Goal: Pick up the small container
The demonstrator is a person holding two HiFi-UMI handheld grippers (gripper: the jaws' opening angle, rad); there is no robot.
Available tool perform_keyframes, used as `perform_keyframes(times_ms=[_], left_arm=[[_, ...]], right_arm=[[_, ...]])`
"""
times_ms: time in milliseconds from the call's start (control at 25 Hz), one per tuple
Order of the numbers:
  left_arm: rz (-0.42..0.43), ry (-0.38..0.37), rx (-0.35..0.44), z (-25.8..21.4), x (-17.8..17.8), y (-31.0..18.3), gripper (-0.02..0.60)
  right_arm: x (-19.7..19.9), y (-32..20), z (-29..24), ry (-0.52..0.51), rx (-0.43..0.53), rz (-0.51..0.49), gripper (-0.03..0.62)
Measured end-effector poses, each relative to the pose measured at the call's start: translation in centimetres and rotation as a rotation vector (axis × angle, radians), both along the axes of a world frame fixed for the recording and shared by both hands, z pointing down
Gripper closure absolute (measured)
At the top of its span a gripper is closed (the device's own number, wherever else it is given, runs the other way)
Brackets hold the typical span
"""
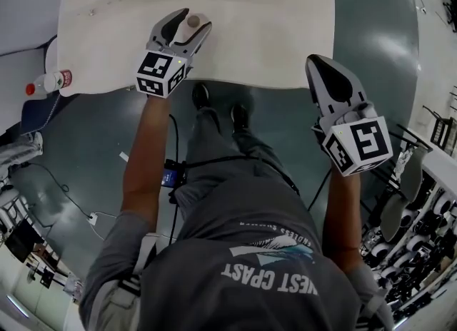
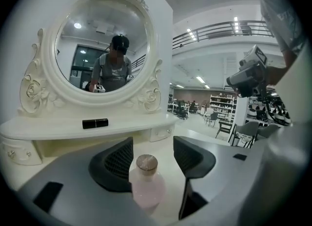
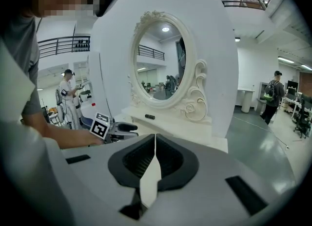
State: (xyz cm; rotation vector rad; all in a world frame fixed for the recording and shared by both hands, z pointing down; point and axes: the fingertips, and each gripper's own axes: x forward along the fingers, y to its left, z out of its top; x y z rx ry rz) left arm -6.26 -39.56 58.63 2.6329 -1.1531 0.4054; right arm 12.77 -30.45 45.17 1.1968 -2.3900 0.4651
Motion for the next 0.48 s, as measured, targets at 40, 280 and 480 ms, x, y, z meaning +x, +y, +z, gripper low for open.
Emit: perform_keyframes(times_ms=[40, 280, 480], left_arm=[[-0.007, -0.005, 0.001, 0.4, 0.1, -0.2, 0.307], [-0.029, -0.029, 0.001, 2.2, 1.0, -1.4, 0.244], [-0.055, -0.033, -0.014, 3.5, 1.3, -1.9, 0.251]], right_arm=[[0.2, 0.0, 0.2, 0.000, -0.003, 0.003, 0.565], [1.1, -0.1, 1.2, 0.000, -0.023, 0.020, 0.565], [1.8, 0.0, 1.8, 0.002, -0.038, 0.033, 0.565]])
